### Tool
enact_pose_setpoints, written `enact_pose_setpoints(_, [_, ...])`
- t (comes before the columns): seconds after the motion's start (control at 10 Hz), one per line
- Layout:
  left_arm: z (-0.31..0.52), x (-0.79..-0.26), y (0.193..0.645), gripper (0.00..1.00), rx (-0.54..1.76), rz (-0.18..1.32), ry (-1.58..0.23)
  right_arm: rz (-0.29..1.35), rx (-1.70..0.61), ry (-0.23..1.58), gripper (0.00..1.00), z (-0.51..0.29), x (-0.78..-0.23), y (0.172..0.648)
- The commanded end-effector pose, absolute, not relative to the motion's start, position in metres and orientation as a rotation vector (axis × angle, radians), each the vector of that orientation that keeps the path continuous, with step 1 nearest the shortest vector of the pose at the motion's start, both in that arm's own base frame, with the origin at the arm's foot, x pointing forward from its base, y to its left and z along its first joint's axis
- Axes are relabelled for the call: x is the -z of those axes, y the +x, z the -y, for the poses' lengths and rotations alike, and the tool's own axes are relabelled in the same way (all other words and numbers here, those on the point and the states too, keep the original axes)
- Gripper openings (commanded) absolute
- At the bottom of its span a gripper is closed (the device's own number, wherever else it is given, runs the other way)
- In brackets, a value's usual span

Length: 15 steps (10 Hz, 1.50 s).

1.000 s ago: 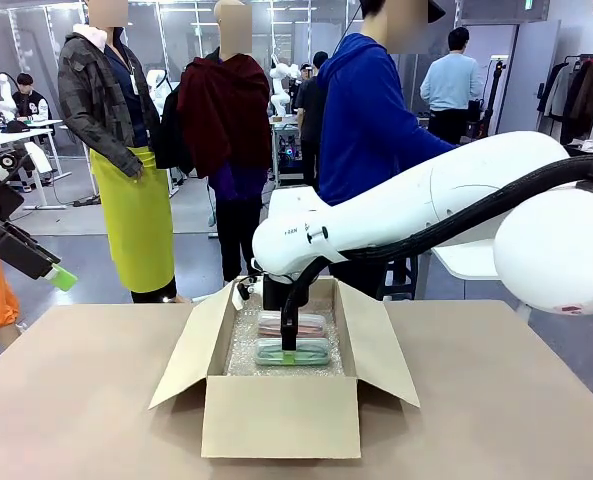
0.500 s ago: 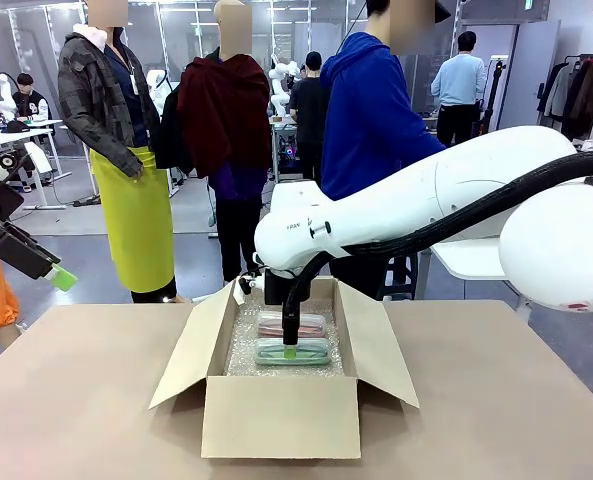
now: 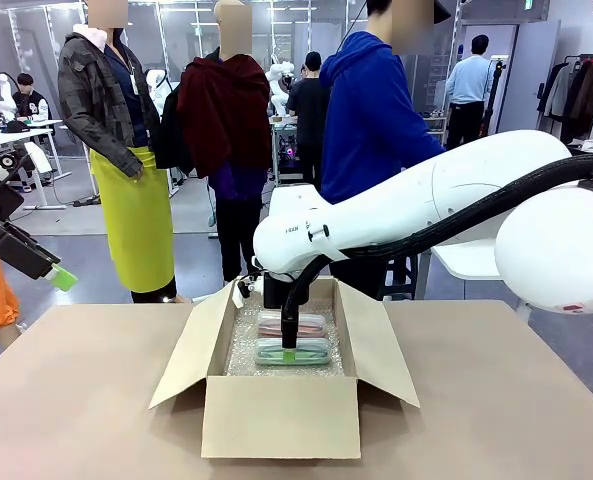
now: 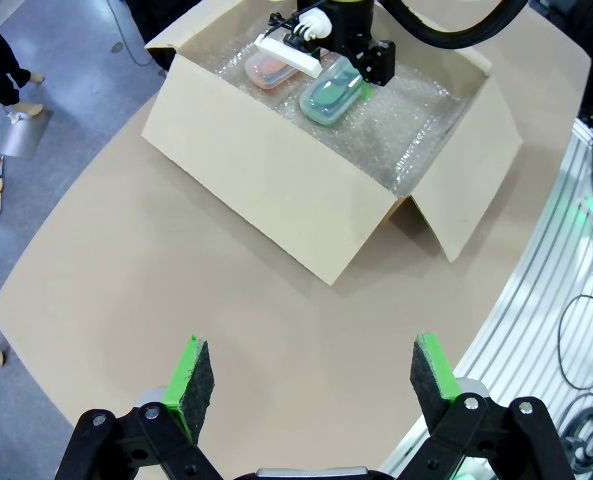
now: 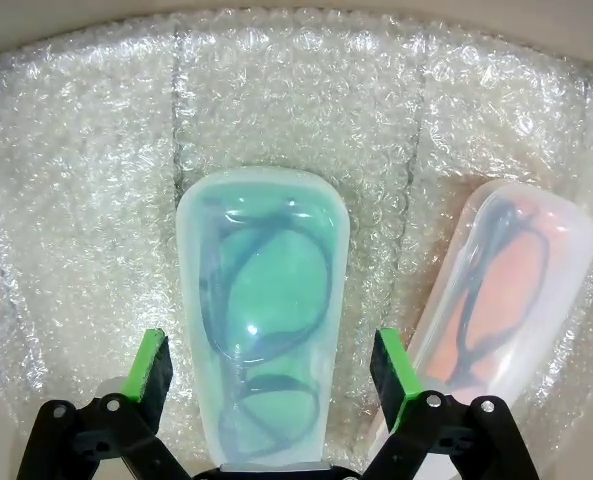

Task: Pack the glasses set securely to prepare it for shipping.
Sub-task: Put the Glasses case from the right side of the table into the Package Box, then position the Package Box on the left side of the table.

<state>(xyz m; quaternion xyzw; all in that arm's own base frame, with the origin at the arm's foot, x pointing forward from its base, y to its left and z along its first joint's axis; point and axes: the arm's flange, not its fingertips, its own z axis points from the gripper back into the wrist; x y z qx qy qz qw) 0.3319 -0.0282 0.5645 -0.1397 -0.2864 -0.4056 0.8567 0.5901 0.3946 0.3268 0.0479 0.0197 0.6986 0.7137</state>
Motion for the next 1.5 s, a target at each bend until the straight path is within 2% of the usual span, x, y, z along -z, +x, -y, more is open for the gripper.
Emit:
enact_pose_setpoints(0.0, [0.025, -0.566, 0.332, 1.0, 0.867, 0.613, -0.313, -0.04, -1.552, 0.105, 1.0, -0.397, -0.328, 0.588])
enact_pose_setpoints(0.9, [0.025, -0.566, 0.332, 1.0, 0.867, 0.613, -0.313, -0.043, -1.548, 0.106, 1.0, -0.395, -0.327, 0.59])
enact_pose_setpoints(1.1, [0.025, -0.566, 0.332, 1.0, 0.867, 0.613, -0.313, -0.046, -1.513, -0.033, 1.0, -0.391, -0.377, 0.565])
enact_pose_setpoints(1.4, [0.025, -0.566, 0.332, 1.0, 0.867, 0.613, -0.313, 0.062, -1.414, 0.019, 1.0, -0.37, -0.42, 0.545])
